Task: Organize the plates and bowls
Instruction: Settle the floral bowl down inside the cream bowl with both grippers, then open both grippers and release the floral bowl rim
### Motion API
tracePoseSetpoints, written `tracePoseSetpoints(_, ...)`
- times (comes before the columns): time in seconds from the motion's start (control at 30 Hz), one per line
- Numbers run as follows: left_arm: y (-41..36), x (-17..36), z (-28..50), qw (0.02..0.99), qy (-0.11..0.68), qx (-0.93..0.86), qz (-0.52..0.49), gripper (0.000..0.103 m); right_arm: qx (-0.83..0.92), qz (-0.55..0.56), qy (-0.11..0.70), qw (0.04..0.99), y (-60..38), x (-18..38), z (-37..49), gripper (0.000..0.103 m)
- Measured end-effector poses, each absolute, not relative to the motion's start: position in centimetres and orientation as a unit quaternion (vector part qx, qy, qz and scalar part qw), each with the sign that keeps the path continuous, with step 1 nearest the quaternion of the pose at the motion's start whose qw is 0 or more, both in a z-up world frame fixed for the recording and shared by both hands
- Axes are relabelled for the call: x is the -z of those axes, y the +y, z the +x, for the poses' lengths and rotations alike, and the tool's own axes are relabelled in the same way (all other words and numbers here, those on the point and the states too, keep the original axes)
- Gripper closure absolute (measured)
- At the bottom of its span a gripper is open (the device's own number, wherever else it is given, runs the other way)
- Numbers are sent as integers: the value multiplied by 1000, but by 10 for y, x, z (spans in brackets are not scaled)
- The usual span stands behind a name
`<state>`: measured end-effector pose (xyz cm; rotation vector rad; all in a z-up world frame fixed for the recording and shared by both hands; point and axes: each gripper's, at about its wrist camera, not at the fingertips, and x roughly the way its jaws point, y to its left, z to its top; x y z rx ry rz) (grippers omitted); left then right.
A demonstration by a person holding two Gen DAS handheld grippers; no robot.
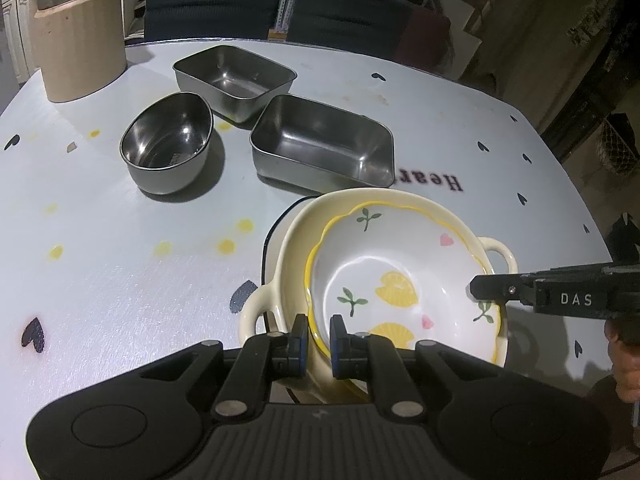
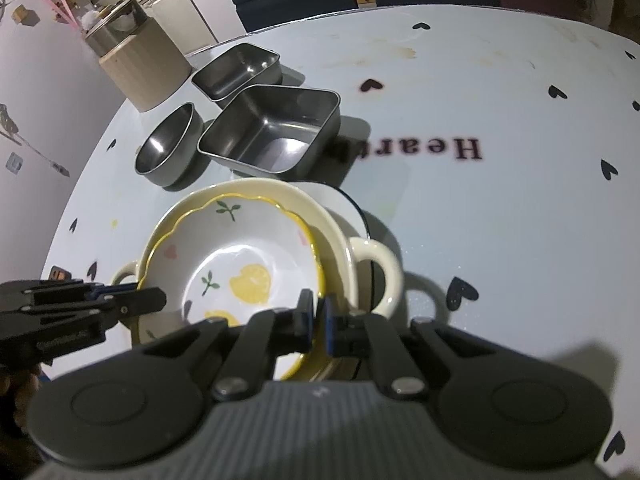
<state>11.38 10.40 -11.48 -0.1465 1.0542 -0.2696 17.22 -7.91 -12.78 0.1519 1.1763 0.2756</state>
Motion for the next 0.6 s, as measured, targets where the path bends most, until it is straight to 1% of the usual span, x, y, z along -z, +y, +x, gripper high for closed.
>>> tracePoseSetpoints(0.1, 105, 110, 112, 858, 494, 123, -69, 89, -129, 72, 554, 820, -80, 129, 172, 94)
tracePoseSetpoints(0.17, 107, 105, 110, 863, 485, 121, -70, 83, -128, 73, 553, 820, -81, 129, 172, 92)
tracePoseSetpoints(0.3, 108, 98, 108, 867, 477, 122, -74, 83, -128, 74, 553, 820, -81, 128, 171, 92)
tracePoseSetpoints(0.5, 104, 102, 108, 862, 487, 124, -62, 82, -127, 84, 548, 823, -86, 124, 170, 90)
tracePoseSetpoints(0.6, 101, 101, 107, 863, 487, 126, -57, 76, -132, 80, 546, 823, -86, 122, 167, 90)
